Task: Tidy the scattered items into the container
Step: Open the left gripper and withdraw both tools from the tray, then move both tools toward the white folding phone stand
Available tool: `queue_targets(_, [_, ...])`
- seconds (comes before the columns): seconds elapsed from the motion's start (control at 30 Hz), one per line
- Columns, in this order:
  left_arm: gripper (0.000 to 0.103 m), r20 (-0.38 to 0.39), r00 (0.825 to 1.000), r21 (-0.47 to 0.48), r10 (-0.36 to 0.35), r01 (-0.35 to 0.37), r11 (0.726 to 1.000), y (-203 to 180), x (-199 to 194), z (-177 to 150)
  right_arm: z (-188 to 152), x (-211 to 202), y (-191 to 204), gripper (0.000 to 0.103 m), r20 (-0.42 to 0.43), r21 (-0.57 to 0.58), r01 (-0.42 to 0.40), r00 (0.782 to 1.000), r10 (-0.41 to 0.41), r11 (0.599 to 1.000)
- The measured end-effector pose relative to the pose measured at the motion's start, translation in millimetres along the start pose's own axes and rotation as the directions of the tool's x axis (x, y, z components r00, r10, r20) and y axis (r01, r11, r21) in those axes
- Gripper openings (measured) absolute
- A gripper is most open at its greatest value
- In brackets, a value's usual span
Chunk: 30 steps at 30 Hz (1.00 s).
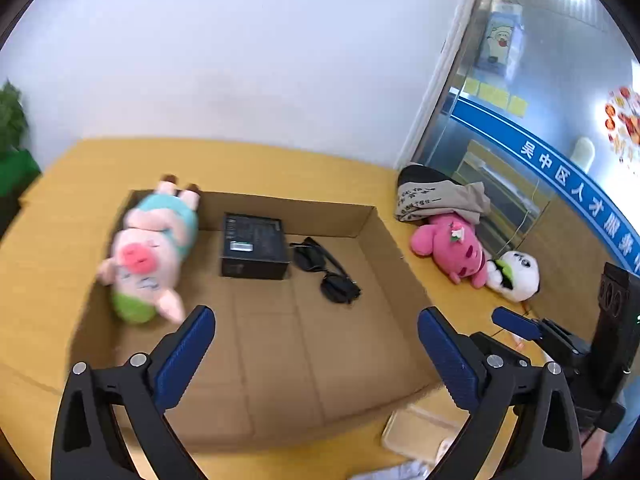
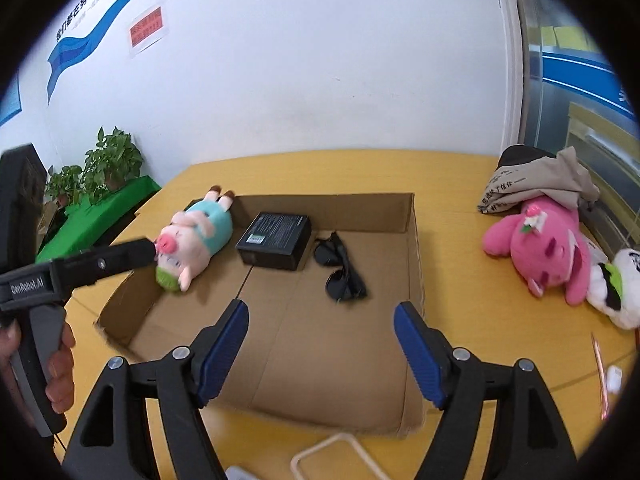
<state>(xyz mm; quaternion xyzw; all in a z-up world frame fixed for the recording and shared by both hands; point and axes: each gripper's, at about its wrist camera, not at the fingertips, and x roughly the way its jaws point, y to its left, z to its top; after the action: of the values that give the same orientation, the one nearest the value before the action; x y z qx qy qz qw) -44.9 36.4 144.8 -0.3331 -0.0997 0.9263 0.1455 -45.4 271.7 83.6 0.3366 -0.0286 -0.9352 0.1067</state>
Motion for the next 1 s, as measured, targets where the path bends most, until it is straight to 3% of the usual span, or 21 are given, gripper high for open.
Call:
queue_targets(0.2, [0.103,0.015,0.996,0.057,0.084,-0.085,0.995,-13,-35,-43,-23,-28,24,0.075,0.002,-0.049,0.028,1.000,-0.028,0.998])
queue_targets(0.33, [0.103,0.036,0.995,0.061,0.094,-0.096,0.994,-16,-54,-52,-29,-42,37,0.077,0.014,-0.087,0.032,0.999,-0.031,0.996])
queue_targets(0.5, [0.103,0.059,0.994,0.067,0.090,-0.094,0.993,-19,-70,-56,-34,-56,46,0.078,0.038,-0.109,0.045,0.998,-0.041,0.993])
queue_targets(1.0, [0.103,0.034,0.998,0.082,0.055,-0.057,0.995,-33,-63,-64,-41,-56,47,0.078,0.022,-0.127,0.055,0.998,-0.052,0.990])
